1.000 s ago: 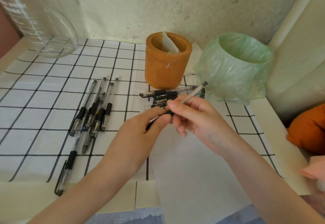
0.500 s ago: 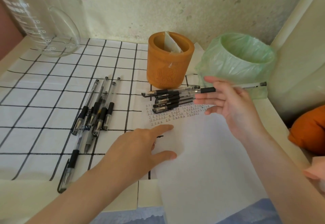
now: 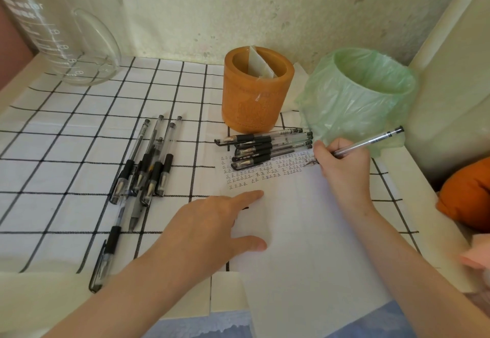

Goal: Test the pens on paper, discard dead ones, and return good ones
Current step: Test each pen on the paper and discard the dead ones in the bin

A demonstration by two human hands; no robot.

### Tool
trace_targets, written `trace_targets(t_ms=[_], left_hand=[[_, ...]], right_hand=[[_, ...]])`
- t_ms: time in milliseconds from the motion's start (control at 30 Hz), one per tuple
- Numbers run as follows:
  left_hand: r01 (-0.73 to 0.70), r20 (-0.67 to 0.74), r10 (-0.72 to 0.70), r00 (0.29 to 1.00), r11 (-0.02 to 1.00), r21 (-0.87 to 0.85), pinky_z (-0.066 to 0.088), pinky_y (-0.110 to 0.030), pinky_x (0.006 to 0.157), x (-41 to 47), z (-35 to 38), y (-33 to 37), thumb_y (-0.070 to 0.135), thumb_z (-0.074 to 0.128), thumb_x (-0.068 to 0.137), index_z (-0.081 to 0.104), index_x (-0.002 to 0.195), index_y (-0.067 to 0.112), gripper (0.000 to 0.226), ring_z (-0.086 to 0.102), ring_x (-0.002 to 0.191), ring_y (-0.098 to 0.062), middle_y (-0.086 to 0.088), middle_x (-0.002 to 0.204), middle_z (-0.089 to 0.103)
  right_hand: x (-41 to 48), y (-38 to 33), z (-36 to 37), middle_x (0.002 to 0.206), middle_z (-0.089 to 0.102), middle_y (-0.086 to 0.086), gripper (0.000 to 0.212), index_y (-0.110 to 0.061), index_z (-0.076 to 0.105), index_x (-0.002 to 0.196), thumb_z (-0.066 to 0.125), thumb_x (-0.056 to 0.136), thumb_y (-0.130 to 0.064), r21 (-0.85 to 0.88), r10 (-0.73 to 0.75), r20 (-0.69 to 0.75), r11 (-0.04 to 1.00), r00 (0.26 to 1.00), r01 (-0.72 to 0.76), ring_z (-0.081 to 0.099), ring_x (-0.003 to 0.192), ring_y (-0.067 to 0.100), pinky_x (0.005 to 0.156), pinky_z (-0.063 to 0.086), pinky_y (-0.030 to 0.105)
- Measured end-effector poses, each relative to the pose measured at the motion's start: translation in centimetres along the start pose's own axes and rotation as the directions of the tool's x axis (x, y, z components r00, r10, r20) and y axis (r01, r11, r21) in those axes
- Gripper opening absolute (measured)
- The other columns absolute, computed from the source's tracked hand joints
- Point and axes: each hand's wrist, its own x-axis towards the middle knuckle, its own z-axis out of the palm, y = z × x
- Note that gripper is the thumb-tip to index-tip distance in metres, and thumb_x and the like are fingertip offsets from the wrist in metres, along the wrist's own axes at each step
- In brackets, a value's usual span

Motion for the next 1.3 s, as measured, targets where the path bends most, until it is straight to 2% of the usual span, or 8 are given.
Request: trace_targets(t_ms=[133, 367, 533, 667, 900, 1200, 1300], left_hand=[[-0.001, -0.002, 0.001, 1.000, 1.000, 0.003, 0.032, -0.019, 0.062, 0.07, -0.03, 0.02, 0.066, 0.053, 0.074, 0.018, 0.137, 0.054, 0.073, 0.040, 0.067, -0.003, 0.017, 0.070, 0.038], [0.003, 0.002, -0.003, 1.000, 1.000, 0.017, 0.032, -0.019, 0.060, 0.11, -0.01, 0.06, 0.066, 0.053, 0.075, 0.018, 0.137, 0.054, 0.073, 0.040, 0.067, -0.003, 0.018, 0.068, 0.036], [0.001, 0.005, -0.001, 1.000, 1.000, 0.013, 0.033, -0.019, 0.062, 0.13, -0.04, 0.06, 0.066, 0.054, 0.075, 0.017, 0.137, 0.053, 0.073, 0.039, 0.066, -0.003, 0.020, 0.068, 0.034], [0.000, 0.004, 0.000, 1.000, 1.000, 0.012, 0.032, -0.020, 0.064, 0.05, -0.04, 0.04, 0.065, 0.053, 0.075, 0.018, 0.137, 0.053, 0.072, 0.038, 0.068, -0.003, 0.020, 0.068, 0.033], [0.004, 0.009, -0.004, 1.000, 1.000, 0.003, 0.033, -0.020, 0.065, 0.10, -0.07, 0.08, 0.065, 0.054, 0.075, 0.018, 0.136, 0.054, 0.072, 0.039, 0.069, -0.004, 0.019, 0.068, 0.033], [0.005, 0.009, -0.005, 1.000, 1.000, 0.012, 0.034, -0.021, 0.064, 0.17, -0.03, 0.07, 0.065, 0.054, 0.075, 0.019, 0.136, 0.053, 0.072, 0.041, 0.070, -0.006, 0.017, 0.068, 0.035], [0.004, 0.003, -0.004, 1.000, 1.000, 0.012, 0.034, -0.020, 0.065, 0.11, -0.08, 0.14, 0.065, 0.054, 0.075, 0.018, 0.136, 0.054, 0.072, 0.041, 0.072, -0.005, 0.018, 0.069, 0.035]], right_hand=[[0.02, 0.37, 0.05, 0.055, 0.039, 0.018, 0.031, 0.010, 0.039, 0.060, 0.059, 0.081, -0.002, -0.018, -0.030, -0.011, 0.999, 0.999, 0.029, 0.032, 0.053, 0.021, 0.051, 0.027, 0.028], [-0.04, 0.46, 0.16, 0.055, 0.040, 0.018, 0.032, 0.012, 0.040, 0.061, 0.060, 0.081, -0.002, -0.032, -0.067, 0.011, 0.997, 0.998, 0.068, 0.032, 0.053, 0.021, 0.048, 0.027, 0.026], [-0.02, 0.60, 0.22, 0.053, 0.034, 0.011, 0.033, 0.008, 0.038, 0.059, 0.059, 0.082, -0.002, -0.041, -0.082, 0.013, 0.996, 0.997, 0.083, 0.030, 0.052, 0.017, 0.047, 0.025, 0.025], [0.02, 0.61, 0.20, 0.048, 0.029, -0.003, 0.031, 0.004, 0.039, 0.057, 0.058, 0.082, 0.001, -0.021, -0.089, 0.009, 0.996, 0.996, 0.089, 0.025, 0.047, 0.007, 0.044, 0.023, 0.017], [0.10, 0.64, 0.22, 0.050, 0.028, 0.000, 0.031, 0.008, 0.037, 0.057, 0.058, 0.079, 0.004, -0.013, -0.089, 0.024, 0.996, 0.996, 0.090, 0.024, 0.047, 0.006, 0.044, 0.023, 0.016], [0.02, 0.65, 0.13, 0.046, 0.027, -0.008, 0.034, -0.005, 0.036, 0.054, 0.058, 0.080, 0.003, 0.007, -0.109, 0.027, 0.994, 0.994, 0.109, 0.023, 0.047, 0.005, 0.044, 0.022, 0.017], [0.01, 0.65, 0.12, 0.047, 0.026, -0.006, 0.033, -0.003, 0.036, 0.055, 0.058, 0.079, 0.003, 0.011, -0.103, 0.022, 0.995, 0.994, 0.103, 0.023, 0.047, 0.005, 0.044, 0.021, 0.018]])
